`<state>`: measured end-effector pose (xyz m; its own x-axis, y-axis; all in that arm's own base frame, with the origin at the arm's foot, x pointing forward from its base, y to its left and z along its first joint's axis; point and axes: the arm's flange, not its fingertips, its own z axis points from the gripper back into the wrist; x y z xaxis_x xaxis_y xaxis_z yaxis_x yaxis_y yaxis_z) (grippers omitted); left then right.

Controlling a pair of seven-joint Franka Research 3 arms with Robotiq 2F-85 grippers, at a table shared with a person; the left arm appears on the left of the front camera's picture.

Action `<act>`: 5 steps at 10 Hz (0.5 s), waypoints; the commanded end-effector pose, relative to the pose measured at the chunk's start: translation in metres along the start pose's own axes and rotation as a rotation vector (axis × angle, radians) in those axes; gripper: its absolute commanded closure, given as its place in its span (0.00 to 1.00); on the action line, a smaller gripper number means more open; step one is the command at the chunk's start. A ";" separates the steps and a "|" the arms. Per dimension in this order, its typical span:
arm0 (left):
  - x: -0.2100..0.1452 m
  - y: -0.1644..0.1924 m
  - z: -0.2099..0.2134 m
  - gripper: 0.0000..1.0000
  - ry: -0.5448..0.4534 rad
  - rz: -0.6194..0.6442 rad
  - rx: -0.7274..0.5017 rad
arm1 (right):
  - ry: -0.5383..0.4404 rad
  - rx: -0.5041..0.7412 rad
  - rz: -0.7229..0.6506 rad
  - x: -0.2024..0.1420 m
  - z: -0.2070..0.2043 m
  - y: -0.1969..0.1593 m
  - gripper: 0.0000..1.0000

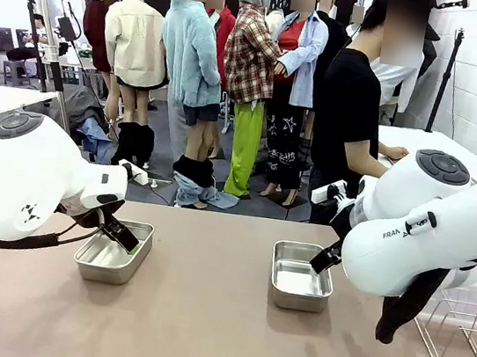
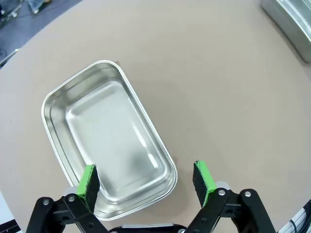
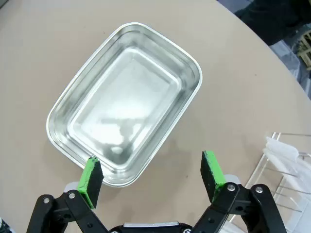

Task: Place the bread in airtight containers.
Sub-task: Lift both Airtight Container.

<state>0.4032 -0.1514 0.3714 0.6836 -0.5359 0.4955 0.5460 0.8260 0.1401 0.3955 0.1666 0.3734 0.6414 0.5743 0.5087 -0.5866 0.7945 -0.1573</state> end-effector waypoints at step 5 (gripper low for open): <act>0.000 0.000 0.000 0.00 0.000 0.000 0.000 | 0.000 0.000 0.000 0.000 0.000 0.000 0.00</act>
<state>0.4028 -0.1526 0.3714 0.6821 -0.5381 0.4951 0.5479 0.8245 0.1413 0.3956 0.1664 0.3734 0.6415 0.5743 0.5086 -0.5864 0.7945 -0.1576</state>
